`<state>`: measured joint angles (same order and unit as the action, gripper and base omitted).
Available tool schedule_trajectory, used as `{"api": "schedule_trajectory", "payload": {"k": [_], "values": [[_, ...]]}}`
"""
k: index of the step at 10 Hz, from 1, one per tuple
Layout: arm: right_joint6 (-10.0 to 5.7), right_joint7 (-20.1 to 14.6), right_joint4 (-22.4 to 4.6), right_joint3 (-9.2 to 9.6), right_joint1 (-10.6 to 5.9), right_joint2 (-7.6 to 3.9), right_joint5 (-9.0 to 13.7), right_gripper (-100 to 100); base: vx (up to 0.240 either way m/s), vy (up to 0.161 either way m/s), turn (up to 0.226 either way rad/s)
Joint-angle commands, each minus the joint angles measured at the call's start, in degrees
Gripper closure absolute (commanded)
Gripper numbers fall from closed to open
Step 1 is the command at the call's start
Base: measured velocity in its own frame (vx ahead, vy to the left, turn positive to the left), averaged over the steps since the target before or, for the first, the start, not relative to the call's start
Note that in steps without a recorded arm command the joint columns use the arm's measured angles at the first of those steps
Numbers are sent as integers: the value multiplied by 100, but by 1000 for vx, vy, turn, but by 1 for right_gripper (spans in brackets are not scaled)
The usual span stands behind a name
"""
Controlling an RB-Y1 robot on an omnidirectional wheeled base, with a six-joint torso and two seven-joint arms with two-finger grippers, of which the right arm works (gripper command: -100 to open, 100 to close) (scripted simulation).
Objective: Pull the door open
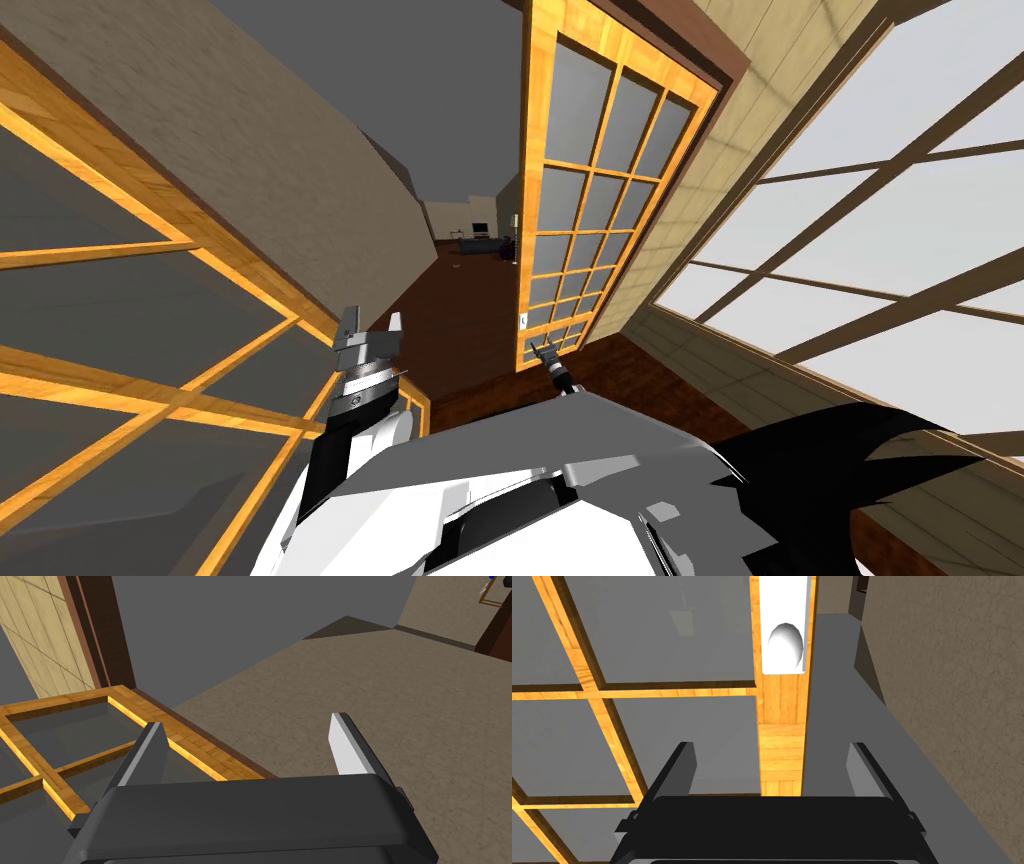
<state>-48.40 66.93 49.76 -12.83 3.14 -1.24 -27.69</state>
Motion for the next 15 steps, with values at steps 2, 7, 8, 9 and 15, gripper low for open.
{"api": "schedule_trajectory", "payload": {"k": [2,7,8,9,15], "values": [[-60,123,-206,-32,-73,18,-39,-100,116,77,-57],[-73,286,-332,-499,-112,-217,241,-100,-39,-49,274],[-68,309,-360,-606,-118,-248,309,-100,2,19,281],[-62,328,-390,-713,-125,-273,377,-100,56,36,256],[-14,366,-557,-1191,-152,-325,693,-100,195,14,171]]}}
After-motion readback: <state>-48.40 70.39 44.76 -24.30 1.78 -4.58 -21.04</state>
